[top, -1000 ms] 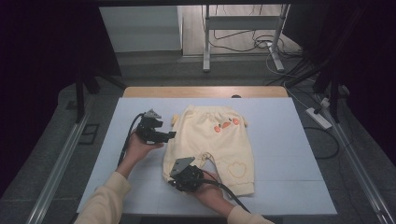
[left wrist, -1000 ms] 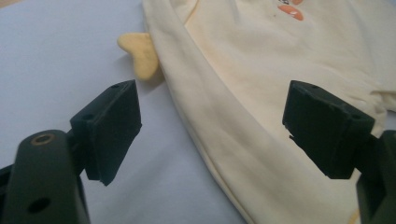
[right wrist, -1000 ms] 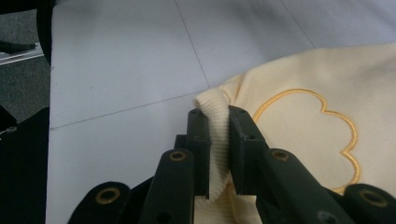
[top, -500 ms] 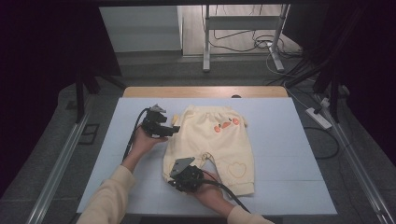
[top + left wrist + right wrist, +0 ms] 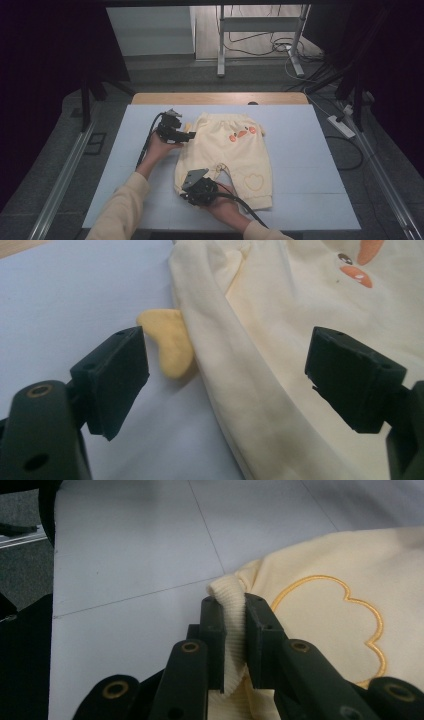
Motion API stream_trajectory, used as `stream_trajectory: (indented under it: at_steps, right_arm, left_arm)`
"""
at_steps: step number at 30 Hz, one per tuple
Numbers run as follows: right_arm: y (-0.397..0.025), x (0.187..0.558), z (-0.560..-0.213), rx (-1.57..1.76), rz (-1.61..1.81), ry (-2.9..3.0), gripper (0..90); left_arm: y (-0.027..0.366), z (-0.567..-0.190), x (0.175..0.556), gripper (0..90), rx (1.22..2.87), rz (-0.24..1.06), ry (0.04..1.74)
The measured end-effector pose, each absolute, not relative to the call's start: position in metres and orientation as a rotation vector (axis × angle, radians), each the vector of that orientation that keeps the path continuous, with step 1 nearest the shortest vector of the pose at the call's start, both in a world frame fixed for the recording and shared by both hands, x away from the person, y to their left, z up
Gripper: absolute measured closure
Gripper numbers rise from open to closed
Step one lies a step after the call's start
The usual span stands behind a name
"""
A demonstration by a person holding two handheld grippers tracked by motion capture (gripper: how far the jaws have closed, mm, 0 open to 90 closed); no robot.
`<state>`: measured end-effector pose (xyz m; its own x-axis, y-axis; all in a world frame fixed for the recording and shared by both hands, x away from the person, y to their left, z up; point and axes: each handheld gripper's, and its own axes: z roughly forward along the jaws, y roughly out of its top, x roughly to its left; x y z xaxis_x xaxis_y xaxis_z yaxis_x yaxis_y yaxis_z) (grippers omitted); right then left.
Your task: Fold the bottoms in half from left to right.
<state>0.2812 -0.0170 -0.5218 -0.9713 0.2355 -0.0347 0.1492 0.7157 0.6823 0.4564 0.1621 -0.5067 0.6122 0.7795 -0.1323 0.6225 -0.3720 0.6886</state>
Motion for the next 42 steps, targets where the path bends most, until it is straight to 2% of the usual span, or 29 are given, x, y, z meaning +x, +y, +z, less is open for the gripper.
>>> stream_trajectory:
  at_steps: [24, 30, 37, 40, 42]
  right_arm:
    - [-0.017, 0.28, -0.522, 0.318, 1.094, 2.799, 79.4]
    - [-0.017, 0.28, -0.522, 0.317, 1.091, 2.795, 79.4]
    - [-0.018, 0.279, -0.522, 0.31, 1.081, 2.795, 79.3]
    - [-0.018, 0.279, -0.522, 0.312, 1.094, 2.793, 79.3]
    - [-0.018, 0.279, -0.522, 0.311, 1.093, 2.792, 79.4]
  left_arm:
    - [0.151, -0.533, 0.467, 20.2, 2.195, 0.231, 1.141]
    - [0.151, -0.534, 0.467, 26.8, 2.196, 0.21, 1.13]
    - [0.161, -0.533, 0.468, 30.2, 2.164, 0.179, 1.146]
    - [0.164, -0.534, 0.469, 37.8, 2.153, 0.156, 1.142]
    - [0.165, -0.534, 0.469, 48.3, 2.138, 0.127, 1.134]
